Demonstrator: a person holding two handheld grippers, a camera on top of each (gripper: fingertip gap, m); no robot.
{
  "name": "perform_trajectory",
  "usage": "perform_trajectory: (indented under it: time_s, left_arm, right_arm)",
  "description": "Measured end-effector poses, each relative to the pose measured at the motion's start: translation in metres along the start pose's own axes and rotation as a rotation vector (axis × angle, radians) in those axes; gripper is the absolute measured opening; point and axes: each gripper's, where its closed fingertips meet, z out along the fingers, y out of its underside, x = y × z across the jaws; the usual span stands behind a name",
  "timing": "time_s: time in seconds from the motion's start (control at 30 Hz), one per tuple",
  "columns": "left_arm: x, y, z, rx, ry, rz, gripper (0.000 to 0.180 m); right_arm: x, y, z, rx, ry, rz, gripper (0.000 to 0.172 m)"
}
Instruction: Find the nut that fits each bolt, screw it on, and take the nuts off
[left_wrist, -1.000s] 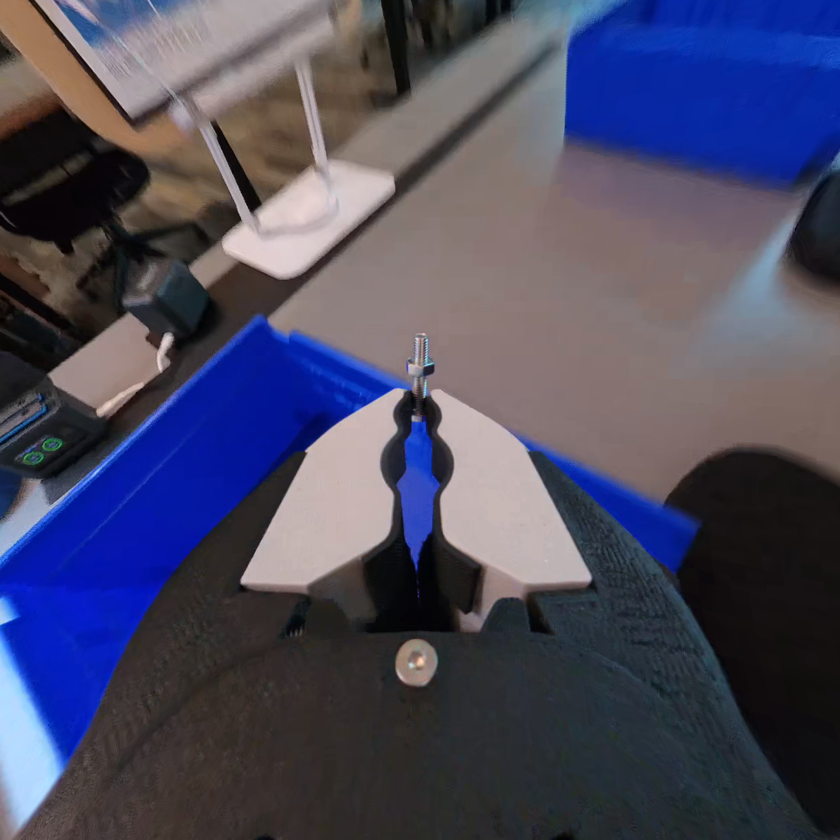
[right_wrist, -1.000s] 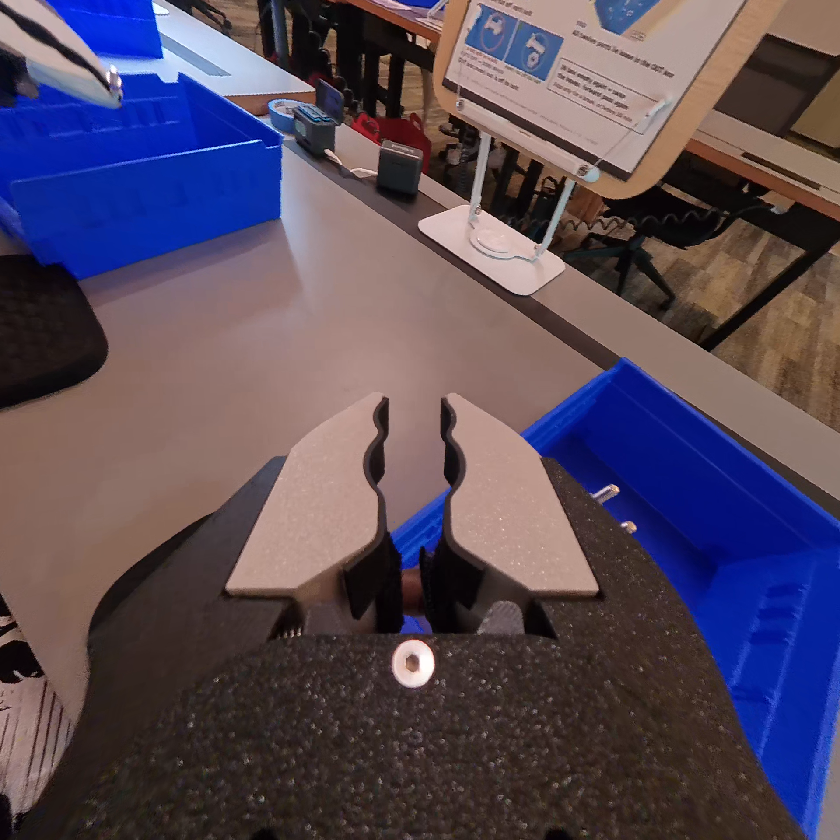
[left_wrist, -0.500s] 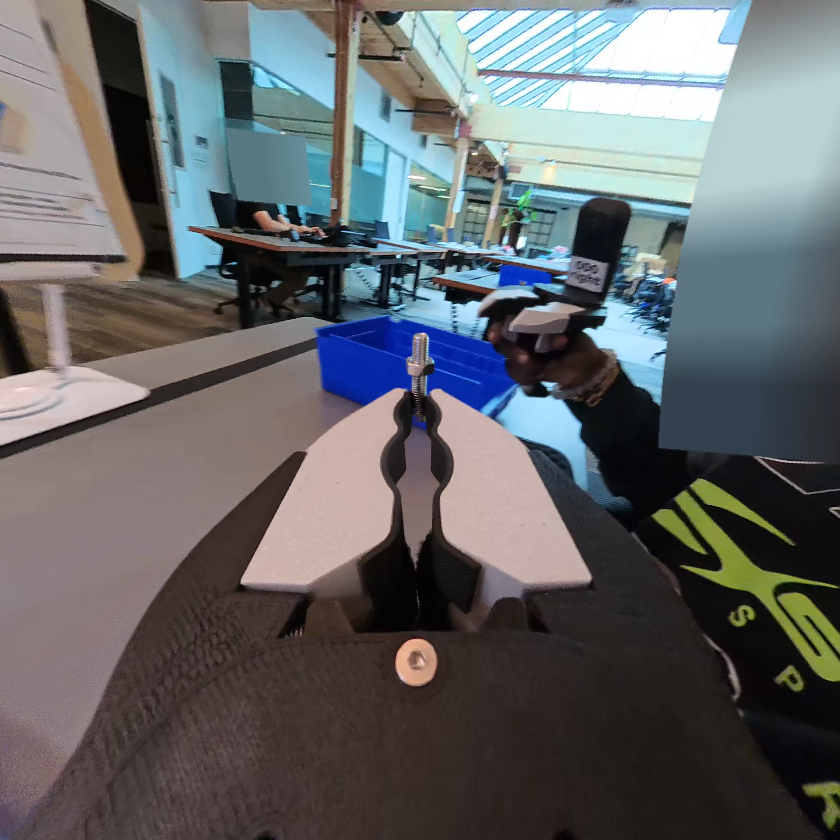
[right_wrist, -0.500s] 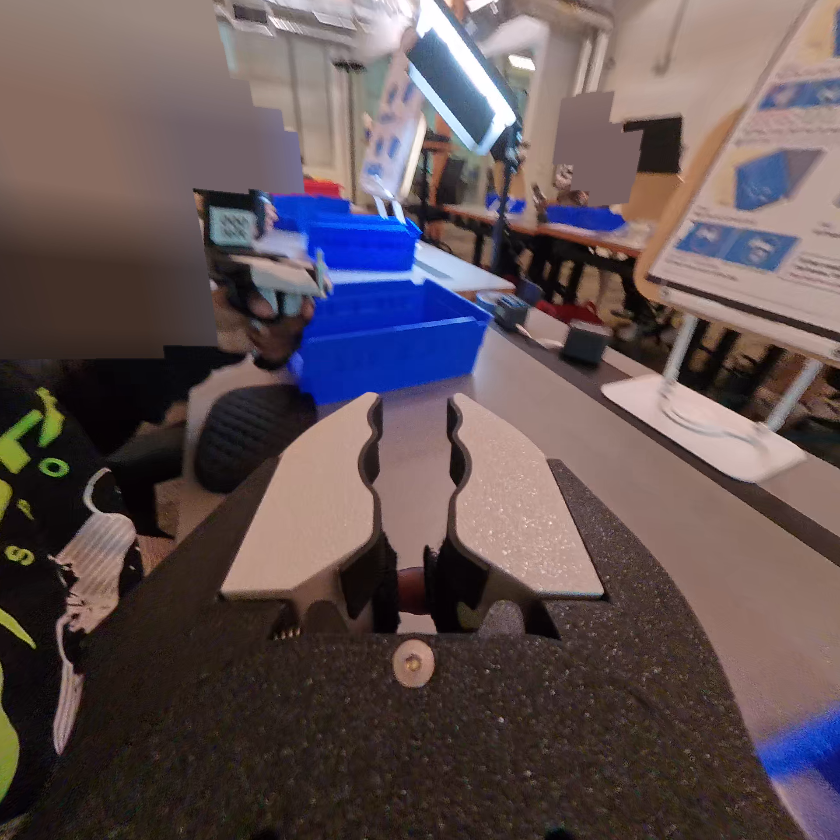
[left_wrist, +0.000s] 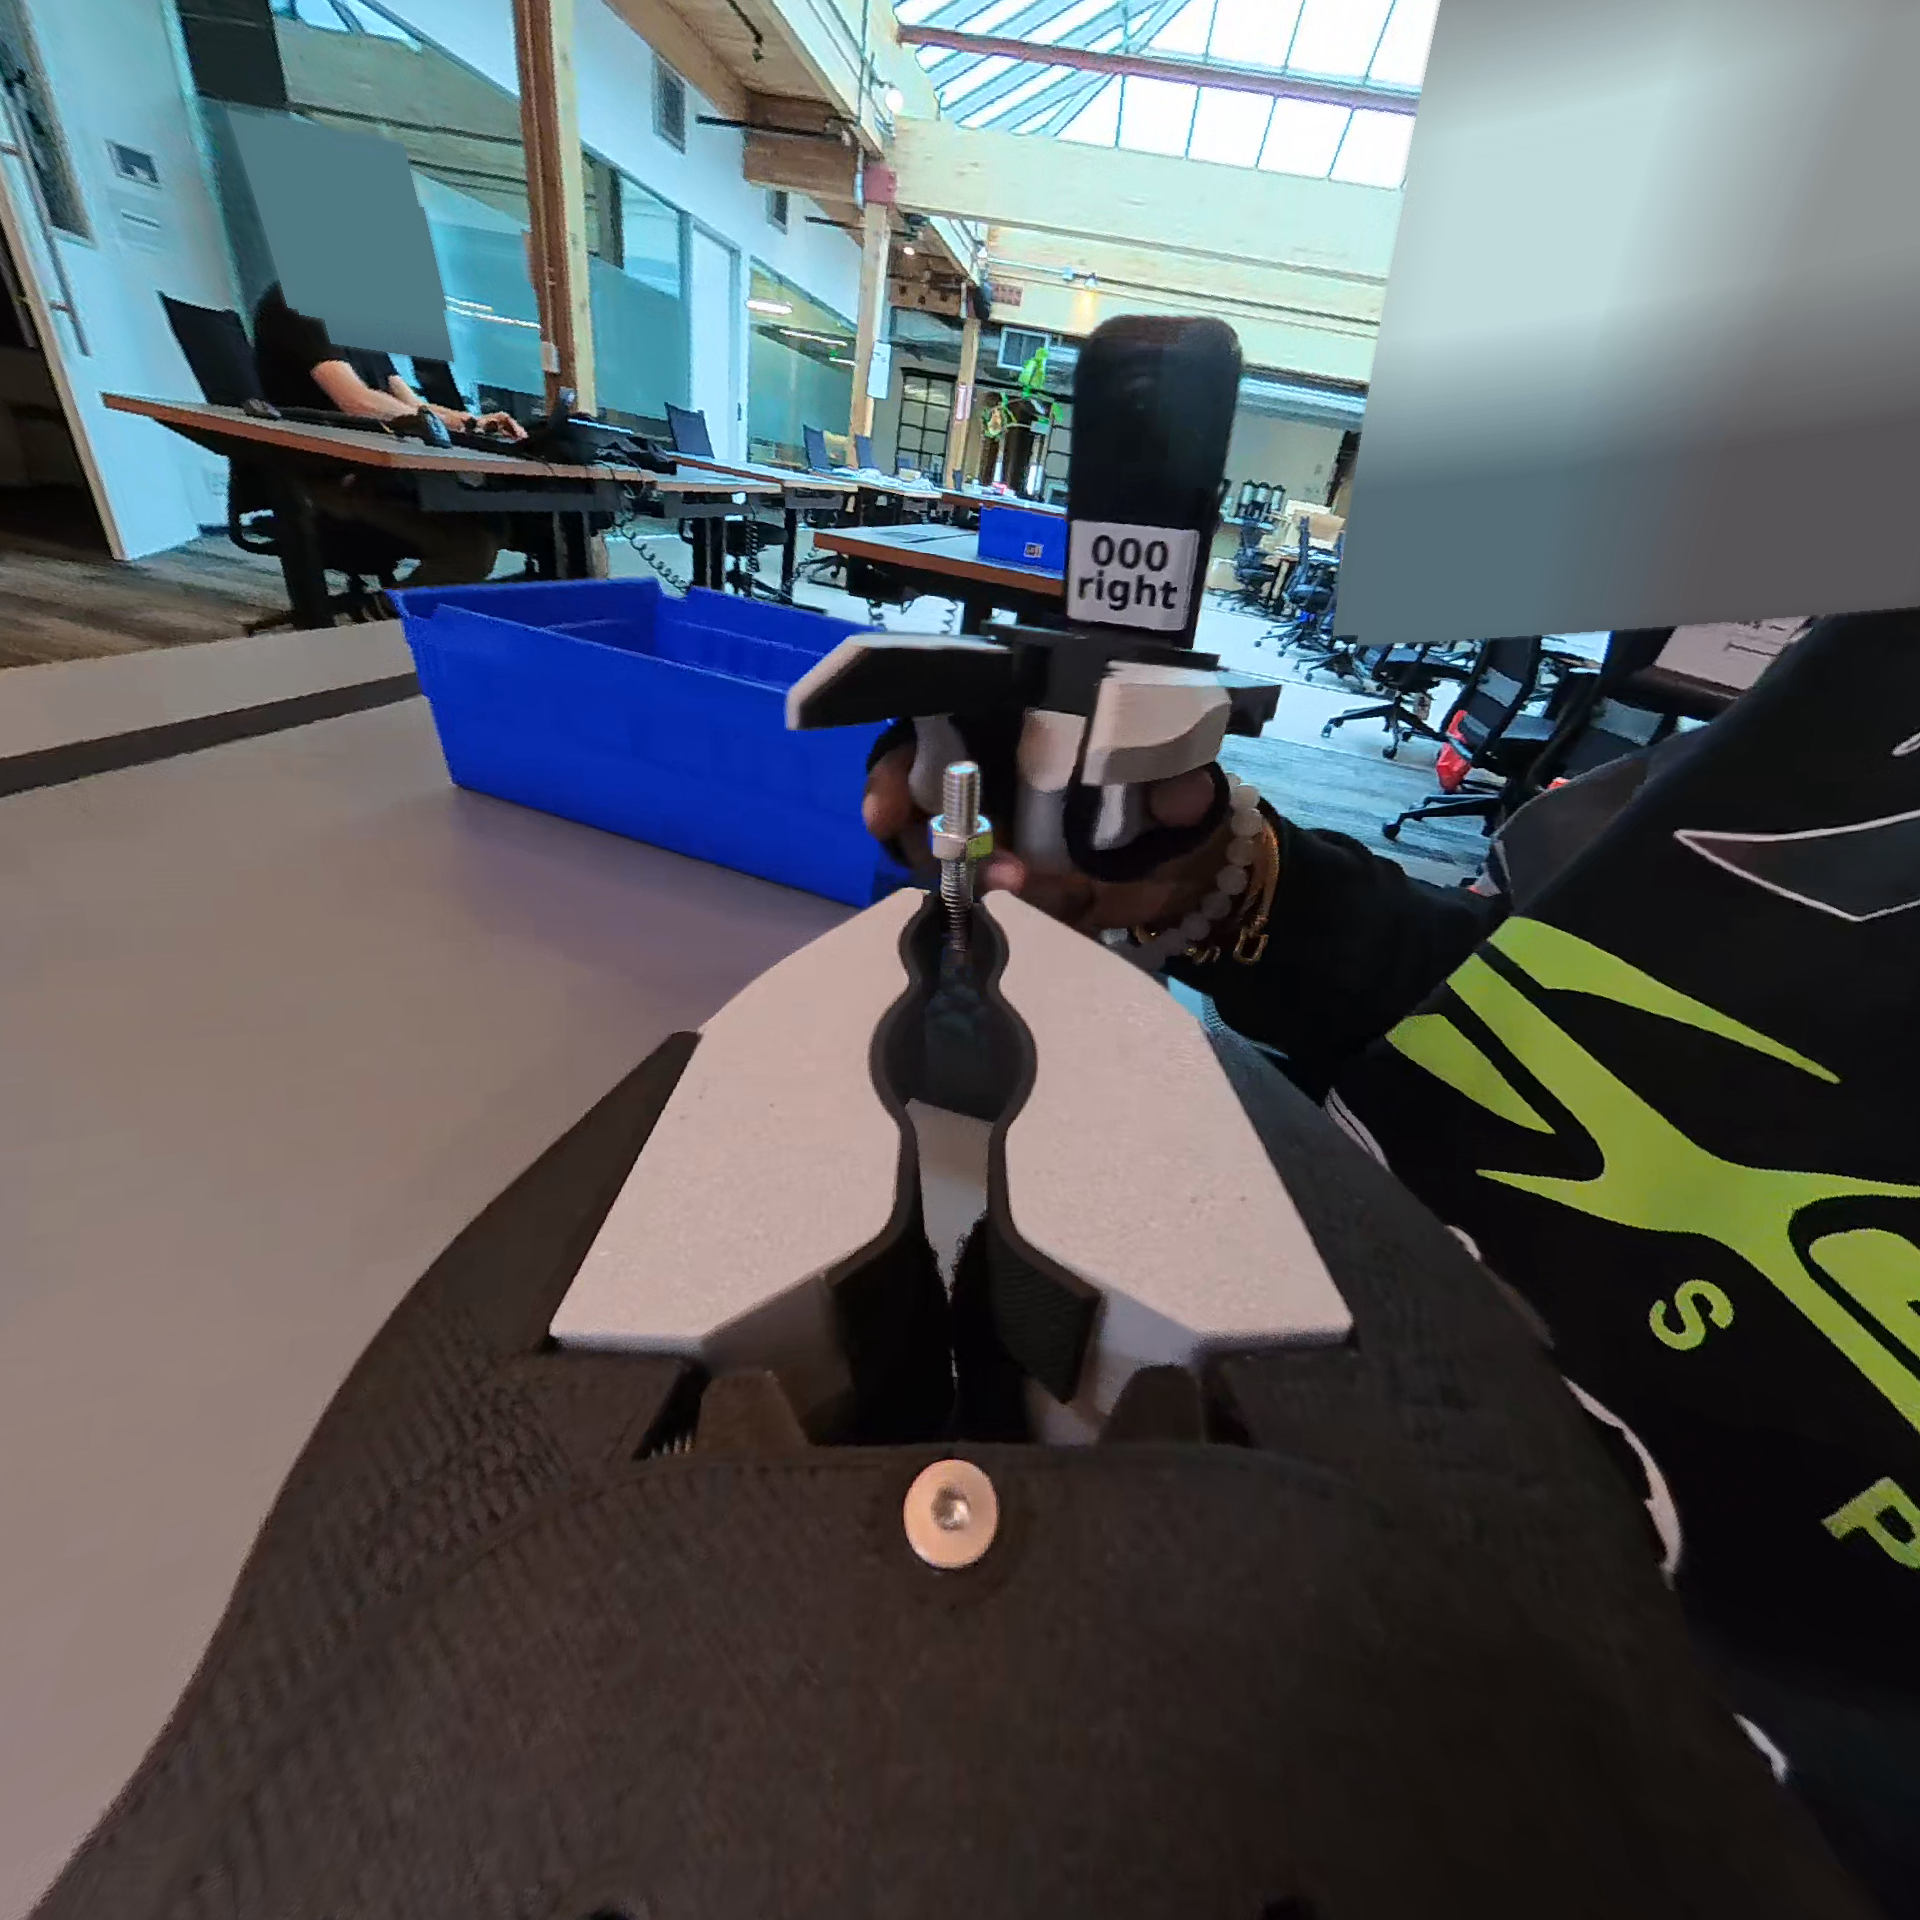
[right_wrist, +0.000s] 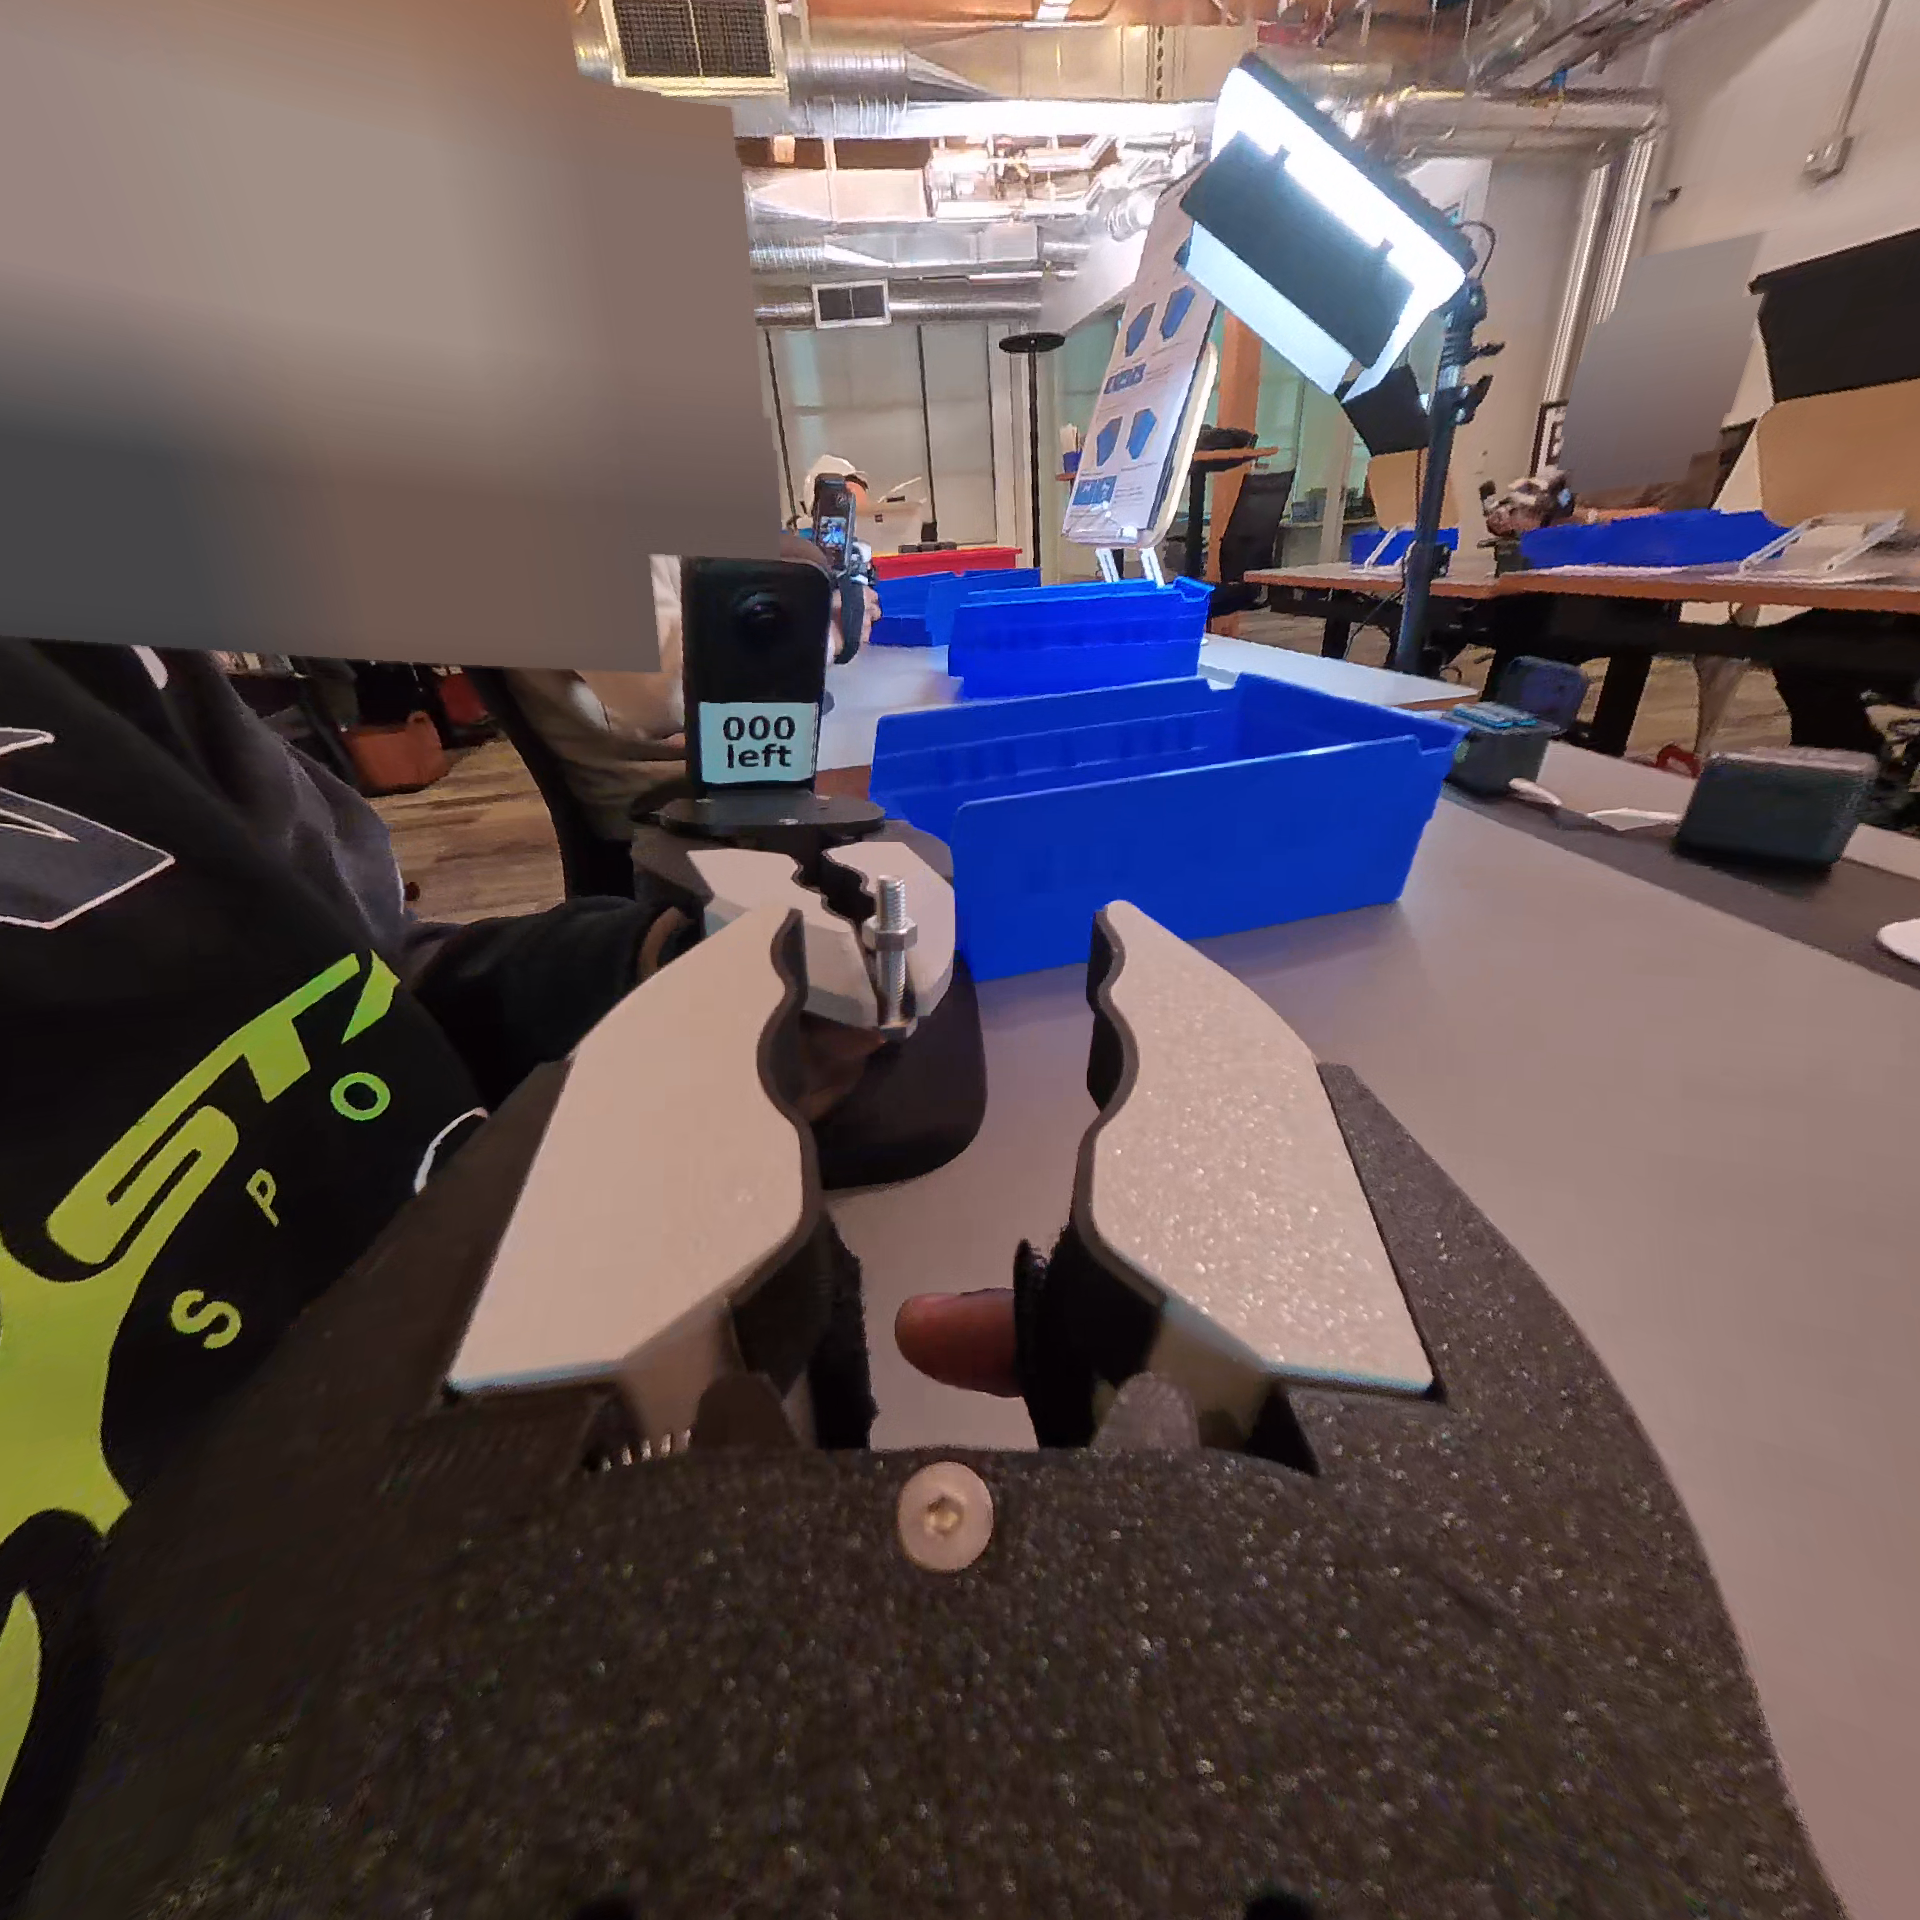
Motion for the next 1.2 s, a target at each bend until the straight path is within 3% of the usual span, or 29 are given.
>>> perform_trajectory:
  time_s: [0.4,0.67,0.73,0.83,0.9,1.07,1.2]
  left_arm:
    - [0.011,0.014,0.005,-0.027,0.041,0.014,0.005]
    - [0.008,0.013,0.004,-0.020,0.037,-0.007,0.005]
    - [0.009,0.013,0.003,-0.015,0.047,-0.008,0.005]
    - [0.008,0.013,0.004,-0.019,0.043,-0.010,0.005]
    - [0.009,0.014,0.004,-0.020,0.043,-0.008,0.005]
    - [0.009,0.015,0.005,-0.033,0.038,0.002,0.005]
    - [0.011,0.018,0.007,-0.054,0.036,0.029,0.005]
  right_arm:
    - [-0.009,0.026,0.022,-0.071,-0.022,0.044,0.049]
    - [0.002,0.024,0.001,-0.072,0.025,0.034,0.049]
    - [0.014,0.024,-0.010,-0.073,0.096,0.017,0.022]
    - [0.016,0.026,-0.019,-0.068,0.099,0.027,0.018]
    - [0.007,0.024,-0.017,-0.054,0.054,0.037,0.021]
    - [-0.014,0.026,0.003,-0.056,-0.045,0.045,0.048]
    - [-0.017,0.027,0.016,-0.055,-0.058,0.065,0.052]
